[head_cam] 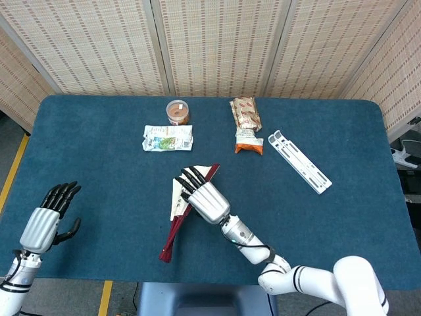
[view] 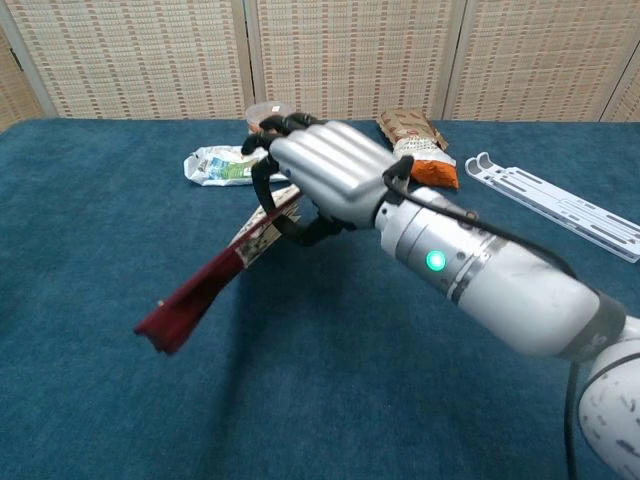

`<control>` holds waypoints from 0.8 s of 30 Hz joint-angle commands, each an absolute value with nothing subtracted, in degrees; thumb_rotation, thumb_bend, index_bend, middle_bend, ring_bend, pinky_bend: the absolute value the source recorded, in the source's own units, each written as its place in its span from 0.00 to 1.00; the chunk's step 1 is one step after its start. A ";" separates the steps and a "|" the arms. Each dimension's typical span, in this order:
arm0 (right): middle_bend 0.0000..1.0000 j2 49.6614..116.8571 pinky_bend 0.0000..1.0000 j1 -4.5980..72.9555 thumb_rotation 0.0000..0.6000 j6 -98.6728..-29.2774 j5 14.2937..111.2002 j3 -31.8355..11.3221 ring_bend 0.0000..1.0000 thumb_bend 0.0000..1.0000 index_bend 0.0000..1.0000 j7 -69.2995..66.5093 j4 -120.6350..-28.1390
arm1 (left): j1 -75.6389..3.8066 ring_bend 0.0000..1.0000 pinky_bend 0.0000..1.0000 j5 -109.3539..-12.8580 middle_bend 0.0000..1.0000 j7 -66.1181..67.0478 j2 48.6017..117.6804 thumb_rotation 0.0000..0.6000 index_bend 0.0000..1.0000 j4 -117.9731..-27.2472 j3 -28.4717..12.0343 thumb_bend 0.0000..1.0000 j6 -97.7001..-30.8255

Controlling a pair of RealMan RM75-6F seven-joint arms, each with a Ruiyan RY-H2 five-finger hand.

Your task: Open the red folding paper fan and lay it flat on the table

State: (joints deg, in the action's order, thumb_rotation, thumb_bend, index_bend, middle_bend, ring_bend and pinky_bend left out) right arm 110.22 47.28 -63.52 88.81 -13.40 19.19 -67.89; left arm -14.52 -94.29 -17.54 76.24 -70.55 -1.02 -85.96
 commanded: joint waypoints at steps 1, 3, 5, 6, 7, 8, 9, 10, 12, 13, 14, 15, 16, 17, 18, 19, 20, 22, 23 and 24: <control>0.13 102.51 0.06 46.95 1.00 -62.74 84.02 -18.17 0.00 0.66 0.71 24.08 -80.42 | -16.41 0.00 0.08 -94.71 0.00 -20.95 76.81 1.00 0.00 -69.23 -1.00 0.46 -83.94; 0.13 100.29 0.06 46.74 1.00 -62.37 81.75 -19.68 0.00 0.66 0.71 25.61 -84.70 | -17.34 0.00 0.09 -94.91 0.00 -22.89 76.83 1.00 0.01 -68.90 -1.12 0.46 -83.20; 0.13 98.64 0.06 46.63 1.00 -62.13 79.71 -21.02 0.00 0.66 0.71 26.45 -87.98 | -18.12 0.00 0.10 -94.85 0.02 -25.13 77.03 1.00 0.02 -68.59 -1.31 0.46 -82.53; 0.13 97.84 0.06 46.63 1.00 -61.89 78.55 -21.68 0.00 0.66 0.71 26.86 -89.45 | -18.52 0.00 0.10 -94.74 0.04 -26.45 77.12 1.00 0.03 -68.50 -1.32 0.46 -81.95; 0.13 96.82 0.06 46.68 1.00 -61.42 76.80 -22.55 0.00 0.66 0.71 27.36 -91.34 | -19.05 0.00 0.11 -94.74 0.04 -27.88 77.15 1.00 0.04 -68.39 -1.25 0.46 -81.23; 0.13 96.08 0.06 46.74 1.00 -61.01 75.35 -23.18 0.00 0.66 0.71 27.68 -92.71 | -19.43 0.00 0.11 -94.83 0.05 -28.94 77.23 1.00 0.04 -68.34 -1.18 0.46 -80.79; 0.13 95.38 0.06 46.84 1.00 -60.57 73.83 -23.79 0.00 0.66 0.71 28.05 -93.96 | -19.76 0.00 0.11 -94.86 0.05 -30.13 77.40 1.00 0.04 -68.36 -1.11 0.46 -80.42; 0.13 94.55 0.06 47.04 1.00 -60.08 71.73 -24.57 0.00 0.66 0.71 28.72 -95.46 | -20.21 0.00 0.11 -94.91 0.05 -31.90 77.69 1.00 0.04 -68.42 -1.02 0.46 -79.93; 0.13 93.66 0.06 47.44 1.00 -59.74 68.70 -25.66 0.00 0.66 0.71 29.76 -97.32 | -20.81 0.00 0.11 -94.88 0.05 -35.91 78.14 1.00 0.03 -68.97 -0.86 0.45 -79.30; 0.13 93.32 0.06 47.81 1.00 -59.67 66.80 -26.32 0.00 0.66 0.71 30.35 -98.22 | -21.14 0.00 0.11 -94.85 0.05 -39.17 78.46 1.00 0.03 -69.65 -0.85 0.44 -79.20; 0.13 93.19 0.06 48.12 1.00 -59.66 65.37 -26.81 0.00 0.66 0.71 30.68 -98.72 | -21.38 0.00 0.11 -94.79 0.05 -41.39 78.76 1.00 0.01 -70.19 -0.95 0.43 -79.22; 0.13 93.17 0.06 48.49 1.00 -59.63 63.95 -27.26 0.00 0.66 0.71 30.91 -99.14 | -21.62 0.00 0.11 -94.73 0.04 -43.16 79.13 1.00 0.01 -70.72 -1.12 0.43 -79.32; 0.13 93.26 0.06 49.06 1.00 -59.58 61.97 -27.83 0.00 0.66 0.71 31.21 -99.52 | -21.91 0.00 0.11 -94.37 0.04 -45.10 79.68 1.00 0.00 -71.50 -1.48 0.42 -79.34; 0.13 93.41 0.06 49.54 1.00 -59.57 60.46 -28.25 0.00 0.66 0.71 31.40 -99.76 | -22.17 0.00 0.11 -93.96 0.03 -46.32 80.13 1.00 0.00 -72.22 -1.85 0.41 -79.20; 0.13 93.74 0.06 50.28 1.00 -59.60 58.47 -28.84 0.00 0.66 0.71 31.66 -99.91 | -22.62 0.00 0.11 -93.24 0.02 -47.90 80.64 1.00 0.00 -73.37 -2.40 0.41 -78.69; 0.13 94.10 0.06 50.93 1.00 -59.69 57.01 -29.28 0.00 0.66 0.71 31.91 -99.90 | -23.00 0.00 0.11 -92.53 0.01 -49.26 80.98 1.00 0.00 -74.32 -2.89 0.41 -78.15; 0.13 94.52 0.06 51.66 1.00 -59.77 55.57 -29.70 0.00 0.66 0.71 32.23 -99.73 | -23.34 0.00 0.12 -91.78 0.01 -50.33 81.20 1.00 0.00 -75.35 -3.32 0.40 -77.50; 0.13 95.62 0.06 53.60 1.00 -60.03 52.79 -30.66 0.00 0.66 0.71 33.02 -98.88 | -24.13 0.00 0.12 -89.93 0.00 -52.18 81.62 1.00 0.00 -77.78 -4.42 0.39 -75.90; 0.13 96.12 0.06 54.47 1.00 -60.20 51.91 -31.00 0.00 0.66 0.71 33.36 -98.32 | -24.52 0.00 0.12 -89.10 0.00 -52.73 81.66 1.00 0.00 -78.73 -4.80 0.39 -74.91; 0.13 96.85 0.06 55.61 1.00 -60.51 50.89 -31.40 0.00 0.66 0.71 33.77 -97.54 | -25.05 0.00 0.12 -88.10 0.00 -53.37 81.60 1.00 0.00 -80.08 -5.24 0.38 -73.58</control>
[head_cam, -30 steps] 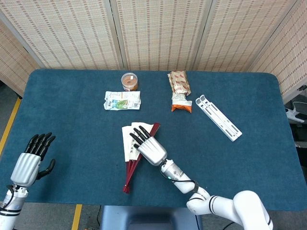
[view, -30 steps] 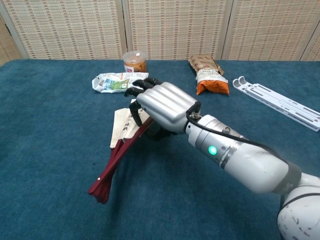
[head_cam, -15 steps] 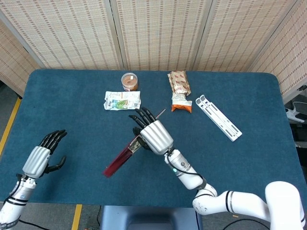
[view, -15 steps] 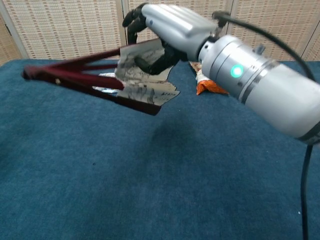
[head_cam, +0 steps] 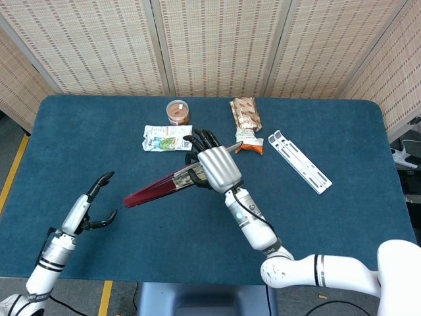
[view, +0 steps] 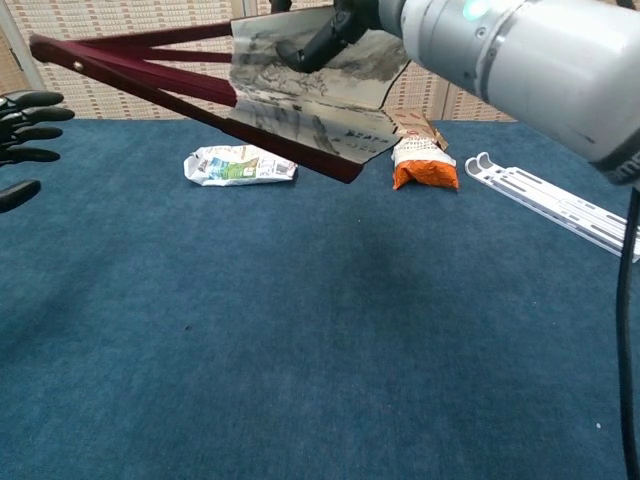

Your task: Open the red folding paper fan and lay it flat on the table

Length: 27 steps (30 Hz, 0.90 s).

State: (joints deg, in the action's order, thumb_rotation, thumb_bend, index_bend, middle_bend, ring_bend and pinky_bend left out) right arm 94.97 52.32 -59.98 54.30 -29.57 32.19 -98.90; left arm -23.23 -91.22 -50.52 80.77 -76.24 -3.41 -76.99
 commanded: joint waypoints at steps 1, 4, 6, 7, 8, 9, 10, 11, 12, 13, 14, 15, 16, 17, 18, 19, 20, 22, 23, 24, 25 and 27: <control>0.13 97.39 0.06 56.43 1.00 -60.76 50.19 -31.66 0.00 0.66 0.71 34.04 -96.98 | -25.45 0.00 0.12 -87.33 0.00 -54.12 81.46 1.00 0.00 -81.10 -5.54 0.38 -72.47; 0.13 99.25 0.06 58.86 1.00 -61.77 48.31 -32.50 0.00 0.66 0.71 34.32 -95.37 | -26.77 0.00 0.12 -84.62 0.00 -56.77 80.79 1.00 0.00 -83.90 -6.57 0.38 -68.56; 0.13 100.40 0.06 60.13 1.00 -62.38 47.55 -32.83 0.00 0.66 0.71 34.19 -94.46 | -27.36 0.00 0.12 -83.16 0.00 -58.11 80.69 1.00 0.00 -85.03 -7.28 0.38 -66.85; 0.13 101.22 0.06 60.95 1.00 -62.85 47.17 -33.02 0.00 0.66 0.71 34.05 -93.81 | -27.77 0.00 0.12 -82.23 0.00 -58.56 80.76 1.00 0.00 -85.63 -7.88 0.38 -65.94; 0.13 101.86 0.06 61.54 1.00 -63.24 46.94 -33.14 0.00 0.66 0.71 33.97 -93.29 | -28.09 0.00 0.12 -81.54 0.00 -58.54 80.92 1.00 0.00 -85.99 -8.36 0.38 -65.35; 0.13 102.47 0.06 62.13 1.00 -63.58 46.66 -33.25 0.00 0.66 0.71 33.91 -92.77 | -28.33 0.00 0.12 -80.91 0.00 -58.32 81.09 1.00 0.00 -86.27 -8.74 0.38 -64.85; 0.13 103.23 0.06 62.88 1.00 -63.89 46.17 -33.44 0.00 0.66 0.71 33.79 -92.16 | -28.61 0.00 0.12 -80.07 0.00 -57.86 81.41 1.00 0.00 -86.51 -9.29 0.38 -64.38; 0.13 103.74 0.06 63.42 1.00 -64.11 45.78 -33.59 0.00 0.66 0.71 33.75 -91.70 | -28.79 0.00 0.12 -79.36 0.00 -57.43 81.69 1.00 0.00 -86.60 -9.72 0.38 -64.05; 0.13 104.20 0.06 63.94 1.00 -64.35 45.45 -33.69 0.00 0.66 0.71 33.78 -91.27 | -28.96 0.00 0.12 -78.60 0.00 -56.87 82.01 1.00 0.00 -86.55 -10.20 0.38 -63.80; 0.13 104.81 0.06 64.60 1.00 -64.75 45.11 -33.79 0.00 0.66 0.71 33.87 -90.62 | -29.18 0.00 0.12 -77.53 0.00 -56.16 82.52 1.00 0.00 -86.40 -10.91 0.38 -63.53; 0.13 105.25 0.06 65.06 1.00 -65.13 44.90 -33.84 0.00 0.66 0.71 34.01 -90.10 | -29.36 0.00 0.12 -76.92 0.00 -55.97 82.81 1.00 0.00 -86.38 -11.34 0.38 -63.24; 0.13 105.68 0.06 65.51 1.00 -65.44 44.69 -33.90 0.00 0.66 0.71 34.08 -89.58 | -29.50 0.00 0.12 -76.64 0.00 -56.05 83.01 1.00 0.00 -86.38 -11.66 0.38 -63.01; 0.13 106.26 0.06 66.06 1.00 -65.84 44.38 -34.02 0.00 0.66 0.71 34.11 -88.91 | -29.58 0.00 0.12 -76.55 0.00 -56.07 83.26 1.00 0.00 -86.32 -11.92 0.38 -62.97; 0.13 106.67 0.06 66.46 1.00 -66.13 44.17 -34.16 0.00 0.66 0.71 34.07 -88.40 | -29.56 0.00 0.12 -76.66 0.00 -56.02 83.46 1.00 0.00 -86.31 -12.05 0.38 -63.18; 0.13 107.07 0.06 66.87 1.00 -66.36 43.97 -34.34 0.00 0.66 0.71 33.99 -87.86 | -29.50 0.00 0.12 -76.85 0.00 -55.98 83.66 1.00 0.00 -86.33 -12.12 0.38 -63.44; 0.13 107.56 0.06 67.38 1.00 -66.58 43.63 -34.53 0.00 0.66 0.71 33.92 -87.15 | -29.41 0.00 0.12 -76.98 0.00 -55.80 83.95 1.00 0.00 -86.36 -12.18 0.38 -63.72; 0.13 107.90 0.06 67.75 1.00 -66.77 43.39 -34.67 0.00 0.66 0.71 33.94 -86.65 | -29.40 0.00 0.12 -77.04 0.00 -55.74 84.18 1.00 0.00 -86.41 -12.30 0.38 -63.88; 0.13 108.62 0.06 68.56 1.00 -67.17 42.96 -34.81 0.00 0.66 0.71 34.07 -85.52 | -29.50 0.00 0.12 -76.70 0.00 -55.74 84.51 1.00 0.00 -86.46 -12.61 0.38 -63.59; 0.13 108.93 0.06 68.86 1.00 -67.37 42.90 -34.82 0.00 0.66 0.71 34.06 -85.11 | -29.54 0.00 0.12 -76.53 0.00 -55.77 84.62 1.00 0.00 -86.54 -12.81 0.38 -63.51; 0.13 109.21 0.06 69.14 1.00 -67.55 42.89 -34.76 0.00 0.66 0.71 34.10 -84.69 | -29.59 0.00 0.12 -76.45 0.00 -55.71 84.69 1.00 0.00 -86.63 -12.97 0.38 -63.45; 0.13 109.55 0.06 69.48 1.00 -67.76 42.92 -34.67 0.00 0.66 0.71 34.12 -84.11 | -29.61 0.00 0.12 -76.49 0.00 -55.59 84.72 1.00 0.00 -86.77 -13.09 0.38 -63.45; 0.13 110.05 0.06 69.91 1.00 -67.96 42.86 -34.64 0.00 0.66 0.71 33.96 -83.39 | -29.49 0.00 0.12 -76.54 0.00 -55.41 84.81 1.00 0.00 -86.97 -13.20 0.38 -63.66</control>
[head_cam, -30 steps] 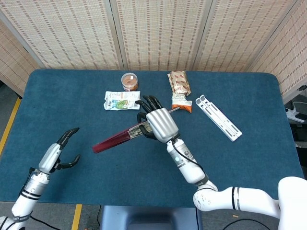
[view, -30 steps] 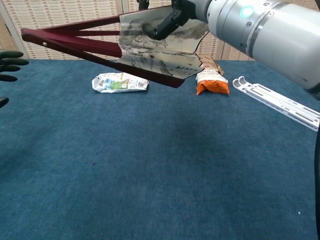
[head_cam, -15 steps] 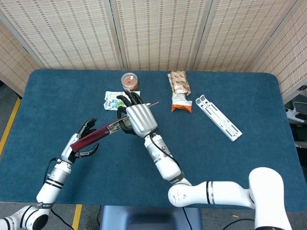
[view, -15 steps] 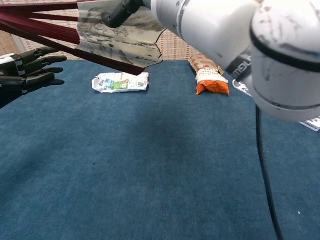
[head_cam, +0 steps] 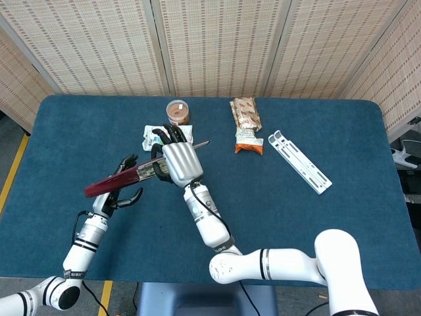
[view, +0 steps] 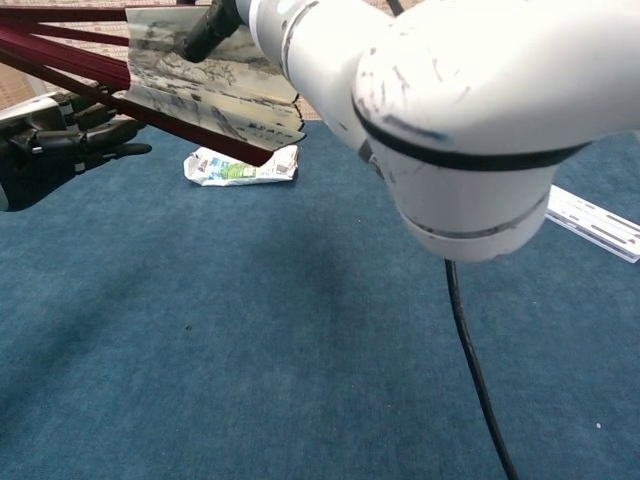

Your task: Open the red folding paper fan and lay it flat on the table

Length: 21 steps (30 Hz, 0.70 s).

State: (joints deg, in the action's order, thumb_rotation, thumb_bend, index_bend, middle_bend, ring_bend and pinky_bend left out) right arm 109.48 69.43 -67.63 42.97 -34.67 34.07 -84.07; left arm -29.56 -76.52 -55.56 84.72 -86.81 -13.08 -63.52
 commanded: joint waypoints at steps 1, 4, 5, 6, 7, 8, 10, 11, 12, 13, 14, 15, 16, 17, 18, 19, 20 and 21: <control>0.13 110.42 0.06 70.16 1.00 -68.13 42.86 -34.71 0.00 0.66 0.71 33.69 -82.99 | -29.44 0.00 0.12 -76.43 0.00 -55.29 84.91 1.00 0.00 -87.06 -13.37 0.38 -63.77; 0.13 111.30 0.06 70.75 1.00 -68.38 42.91 -34.61 0.00 0.66 0.71 33.27 -82.06 | -29.34 0.00 0.12 -75.66 0.00 -54.98 85.42 1.00 0.00 -86.97 -13.97 0.38 -63.91; 0.13 111.53 0.06 70.94 1.00 -68.40 42.88 -34.54 0.00 0.66 0.71 33.29 -81.81 | -29.32 0.00 0.12 -75.41 0.00 -55.00 85.58 1.00 0.00 -87.01 -14.19 0.38 -63.94; 0.13 111.77 0.06 71.13 1.00 -68.47 42.87 -34.50 0.00 0.66 0.71 33.28 -81.61 | -29.29 0.00 0.12 -75.12 0.00 -54.99 85.75 1.00 0.00 -87.07 -14.43 0.38 -63.98; 0.13 112.08 0.06 71.36 1.00 -68.56 42.87 -34.46 0.00 0.66 0.71 33.25 -81.39 | -29.25 0.00 0.12 -74.77 0.00 -54.81 86.01 1.00 0.00 -87.16 -14.76 0.38 -64.13; 0.13 112.28 0.06 71.55 1.00 -68.64 42.88 -34.45 0.00 0.66 0.71 33.30 -81.21 | -29.23 0.00 0.12 -74.51 0.00 -54.56 86.25 1.00 0.01 -87.22 -15.02 0.38 -64.31; 0.13 112.78 0.06 71.97 1.00 -68.97 43.02 -34.46 0.00 0.66 0.71 33.39 -80.72 | -29.16 0.00 0.13 -73.79 0.02 -53.84 86.67 1.00 0.02 -87.32 -15.50 0.38 -64.46; 0.13 112.99 0.06 72.14 1.00 -69.12 43.10 -34.47 0.00 0.66 0.71 33.39 -80.50 | -29.06 0.00 0.13 -73.51 0.02 -53.56 86.84 1.00 0.03 -87.39 -15.64 0.38 -64.60; 0.13 113.20 0.06 72.29 1.00 -69.30 43.19 -34.49 0.00 0.66 0.71 33.40 -80.27 | -29.00 0.00 0.13 -73.28 0.04 -53.22 86.97 1.00 0.04 -87.42 -15.77 0.38 -64.67; 0.13 113.39 0.06 72.42 1.00 -69.43 43.26 -34.49 0.00 0.66 0.71 33.41 -80.05 | -28.94 0.00 0.13 -72.97 0.05 -52.84 87.09 1.00 0.05 -87.45 -15.90 0.38 -64.70; 0.13 113.54 0.06 72.53 1.00 -69.50 43.32 -34.50 0.00 0.66 0.71 33.38 -79.90 | -28.77 0.00 0.13 -72.64 0.08 -52.46 87.22 1.00 0.07 -87.34 -15.91 0.37 -64.77; 0.13 113.72 0.06 72.64 1.00 -69.61 43.39 -34.49 0.00 0.66 0.71 33.36 -79.81 | -27.92 0.00 0.13 -72.65 0.12 -52.44 87.37 1.00 0.10 -86.99 -15.22 0.38 -65.31; 0.13 113.79 0.06 72.68 1.00 -69.67 43.44 -34.49 0.00 0.66 0.71 33.36 -79.79 | -27.72 0.00 0.13 -72.85 0.14 -52.53 87.45 1.00 0.13 -86.89 -15.11 0.39 -65.55; 0.13 113.82 0.06 72.69 1.00 -69.70 43.47 -34.49 0.00 0.66 0.71 33.34 -79.77 | -27.64 0.00 0.13 -72.93 0.16 -52.56 87.48 1.00 0.14 -86.84 -15.07 0.39 -65.64; 0.13 113.84 0.06 72.70 1.00 -69.73 43.50 -34.49 0.00 0.66 0.71 33.32 -79.76 | -27.71 0.01 0.13 -73.00 0.19 -52.58 87.52 1.00 0.16 -86.84 -15.20 0.41 -65.66; 0.13 113.86 0.06 72.71 1.00 -69.76 43.53 -34.49 0.00 0.66 0.71 33.29 -79.76 | -27.72 0.01 0.13 -73.02 0.20 -52.57 87.55 1.00 0.18 -86.80 -15.26 0.42 -65.67; 0.13 113.90 0.06 72.72 1.00 -69.82 43.60 -34.50 0.00 0.66 0.71 33.24 -79.75 | -27.78 0.03 0.13 -72.98 0.24 -52.48 87.58 1.00 0.22 -86.76 -15.48 0.45 -65.68; 0.13 113.87 0.06 72.63 1.00 -70.13 43.88 -34.55 0.00 0.66 0.71 33.04 -79.68 | -27.76 0.06 0.13 -72.54 0.30 -51.94 87.66 1.00 0.27 -86.69 -16.15 0.50 -66.05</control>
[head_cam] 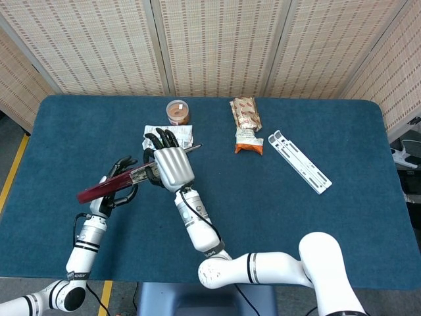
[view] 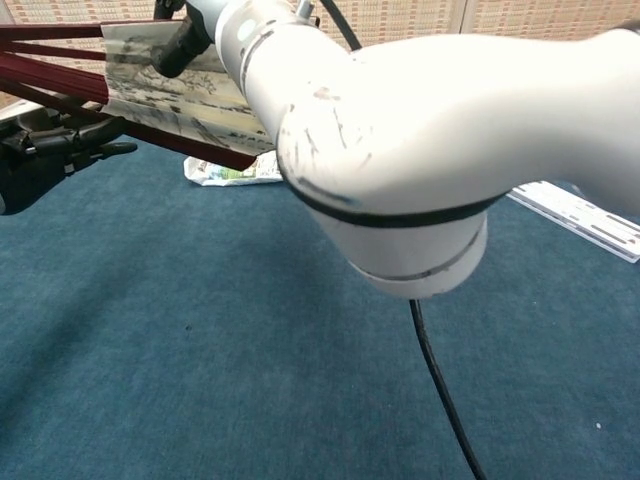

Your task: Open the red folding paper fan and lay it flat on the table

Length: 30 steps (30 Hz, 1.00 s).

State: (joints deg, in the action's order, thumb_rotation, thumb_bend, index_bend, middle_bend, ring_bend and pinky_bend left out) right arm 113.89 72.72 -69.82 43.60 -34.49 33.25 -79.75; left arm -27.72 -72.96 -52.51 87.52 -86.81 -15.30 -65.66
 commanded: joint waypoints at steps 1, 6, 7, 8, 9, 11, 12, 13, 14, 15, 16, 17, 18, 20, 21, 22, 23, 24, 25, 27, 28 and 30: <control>0.13 113.81 0.06 72.53 1.00 -70.15 44.00 -34.54 0.00 0.66 0.71 32.85 -79.73 | -27.74 0.08 0.14 -72.29 0.33 -51.69 87.78 1.00 0.30 -86.81 -16.48 0.53 -66.22; 0.14 113.44 0.06 72.05 1.00 -69.92 43.93 -34.36 0.00 0.66 0.71 32.49 -79.91 | -27.73 0.16 0.14 -72.04 0.43 -51.07 88.35 1.00 0.40 -87.24 -17.73 0.59 -66.97; 0.14 113.41 0.06 72.01 1.00 -69.82 43.90 -34.26 0.00 0.66 0.71 32.53 -79.90 | -27.72 0.16 0.14 -72.20 0.43 -50.98 88.37 1.00 0.40 -87.37 -17.78 0.58 -66.99; 0.14 113.42 0.06 72.00 1.00 -69.75 43.87 -34.21 0.00 0.66 0.71 32.51 -79.91 | -27.70 0.15 0.14 -72.32 0.42 -50.91 88.39 1.00 0.40 -87.47 -17.79 0.57 -67.00; 0.14 113.46 0.06 72.00 1.00 -69.69 43.86 -34.20 0.00 0.66 0.71 32.45 -79.88 | -27.69 0.16 0.14 -72.46 0.42 -50.81 88.44 1.00 0.39 -87.54 -17.79 0.57 -67.04; 0.13 113.54 0.06 72.05 1.00 -69.55 43.89 -34.17 0.00 0.66 0.71 32.32 -79.86 | -27.73 0.16 0.14 -72.62 0.42 -50.59 88.59 1.00 0.40 -87.57 -17.85 0.57 -66.99; 0.13 113.57 0.06 72.09 1.00 -69.53 43.97 -34.12 0.00 0.66 0.71 32.32 -79.84 | -27.74 0.16 0.14 -72.60 0.43 -50.50 88.65 1.00 0.40 -87.53 -17.92 0.57 -66.97; 0.13 113.58 0.06 72.11 1.00 -69.55 44.09 -34.06 0.00 0.66 0.71 32.34 -79.83 | -27.71 0.16 0.14 -72.58 0.45 -50.39 88.76 1.00 0.42 -87.37 -18.02 0.57 -67.05; 0.13 113.57 0.06 72.12 1.00 -69.56 44.14 -34.06 0.00 0.66 0.71 32.35 -79.83 | -27.55 0.17 0.14 -72.74 0.46 -50.39 88.92 1.00 0.43 -87.12 -17.84 0.57 -67.21; 0.13 113.54 0.06 72.11 1.00 -69.58 44.18 -34.08 0.00 0.66 0.71 32.36 -79.84 | -27.55 0.18 0.14 -73.01 0.49 -50.45 89.04 1.00 0.45 -86.89 -17.84 0.58 -67.36; 0.13 113.49 0.06 72.09 1.00 -69.62 44.21 -34.10 0.00 0.66 0.71 32.38 -79.84 | -27.51 0.20 0.14 -73.44 0.51 -50.72 89.09 1.00 0.47 -86.71 -17.76 0.59 -67.46; 0.13 113.45 0.06 72.08 1.00 -69.65 44.21 -34.12 0.00 0.66 0.71 32.43 -79.79 | -27.46 0.21 0.13 -73.70 0.52 -50.91 89.06 1.00 0.48 -86.65 -17.68 0.59 -67.49; 0.13 113.40 0.06 72.05 1.00 -69.65 44.16 -34.16 0.00 0.66 0.71 32.43 -79.78 | -27.42 0.21 0.13 -73.95 0.53 -51.07 89.03 1.00 0.48 -86.63 -17.60 0.59 -67.53; 0.13 113.34 0.06 71.98 1.00 -69.61 43.97 -34.32 0.00 0.66 0.71 32.35 -79.76 | -27.37 0.21 0.13 -74.52 0.54 -51.42 88.98 1.00 0.48 -86.59 -17.45 0.59 -67.58; 0.13 113.31 0.06 71.96 1.00 -69.62 43.94 -34.34 0.00 0.66 0.71 32.33 -79.79 | -27.34 0.22 0.13 -74.65 0.55 -51.41 89.03 1.00 0.48 -86.50 -17.48 0.60 -67.72; 0.13 113.28 0.06 71.91 1.00 -69.67 43.97 -34.29 0.00 0.66 0.71 32.35 -79.83 | -27.33 0.23 0.13 -74.77 0.56 -51.42 89.22 1.00 0.50 -86.33 -17.57 0.60 -67.97; 0.13 113.24 0.06 71.89 1.00 -69.68 44.00 -34.19 0.00 0.66 0.71 32.44 -79.81 | -27.30 0.24 0.13 -74.80 0.58 -51.53 89.36 1.00 0.51 -86.24 -17.67 0.61 -68.15; 0.14 113.21 0.06 71.86 1.00 -69.69 44.01 -34.16 0.00 0.66 0.71 32.45 -79.80 | -27.21 0.26 0.14 -74.85 0.60 -51.68 89.42 1.00 0.53 -86.22 -17.76 0.62 -68.37; 0.13 113.21 0.06 71.83 1.00 -69.70 44.03 -34.17 0.00 0.66 0.71 32.40 -79.80 | -27.13 0.28 0.14 -74.86 0.62 -51.92 89.54 1.00 0.55 -86.15 -17.93 0.64 -68.65; 0.13 113.18 0.06 71.79 1.00 -69.76 44.07 -34.11 0.00 0.66 0.71 32.44 -79.81 | -27.05 0.32 0.15 -74.95 0.67 -52.14 89.66 1.00 0.60 -85.97 -18.15 0.71 -69.02; 0.13 113.14 0.06 71.75 1.00 -69.76 44.09 -34.11 0.00 0.66 0.71 32.41 -79.80 | -27.00 0.34 0.16 -74.88 0.69 -52.14 89.77 1.00 0.61 -85.83 -18.35 0.75 -69.28; 0.13 113.02 0.06 71.68 1.00 -69.76 44.10 -34.08 0.00 0.66 0.70 32.45 -79.80 | -26.93 0.38 0.17 -74.60 0.73 -52.03 89.81 1.00 0.65 -85.71 -18.60 0.80 -69.42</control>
State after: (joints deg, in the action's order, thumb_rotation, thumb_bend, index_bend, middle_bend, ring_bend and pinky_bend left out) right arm 113.02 71.68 -69.75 44.10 -34.08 32.44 -79.80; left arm -26.96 -74.66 -52.06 89.79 -85.75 -18.54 -69.37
